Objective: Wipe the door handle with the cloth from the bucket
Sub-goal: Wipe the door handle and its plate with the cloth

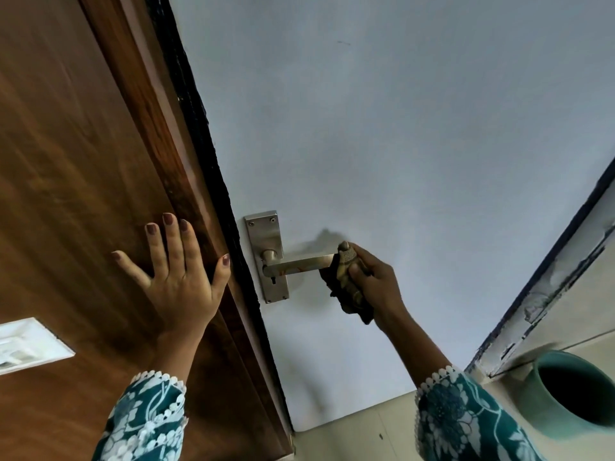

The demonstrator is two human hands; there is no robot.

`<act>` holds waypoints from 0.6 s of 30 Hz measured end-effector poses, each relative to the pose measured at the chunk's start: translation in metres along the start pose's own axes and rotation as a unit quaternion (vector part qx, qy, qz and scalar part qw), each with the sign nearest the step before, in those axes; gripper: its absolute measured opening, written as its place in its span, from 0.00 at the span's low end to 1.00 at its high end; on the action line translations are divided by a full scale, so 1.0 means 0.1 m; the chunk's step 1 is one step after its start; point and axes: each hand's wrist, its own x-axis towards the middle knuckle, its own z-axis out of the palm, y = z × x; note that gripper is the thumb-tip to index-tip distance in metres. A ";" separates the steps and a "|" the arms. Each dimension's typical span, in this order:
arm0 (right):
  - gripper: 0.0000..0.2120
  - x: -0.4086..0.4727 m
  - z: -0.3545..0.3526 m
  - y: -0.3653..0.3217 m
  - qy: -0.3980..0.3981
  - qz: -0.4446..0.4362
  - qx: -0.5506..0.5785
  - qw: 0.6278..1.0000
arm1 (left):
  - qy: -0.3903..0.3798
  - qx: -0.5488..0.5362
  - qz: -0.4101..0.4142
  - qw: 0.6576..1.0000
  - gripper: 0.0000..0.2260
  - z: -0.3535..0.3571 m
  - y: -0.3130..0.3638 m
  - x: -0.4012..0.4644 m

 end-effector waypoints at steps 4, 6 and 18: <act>0.21 -0.14 0.14 0.21 -0.023 0.063 0.116 0.991 | 0.009 0.006 0.002 1.000 0.32 0.01 0.00 0.00; 0.21 -0.16 0.20 0.27 -0.033 0.075 0.157 0.984 | 0.006 0.005 0.007 1.000 0.32 0.00 -0.01 0.00; 0.18 -0.08 0.21 0.25 -0.006 0.059 0.156 0.986 | -0.001 -0.001 0.010 1.000 0.33 -0.02 -0.01 0.00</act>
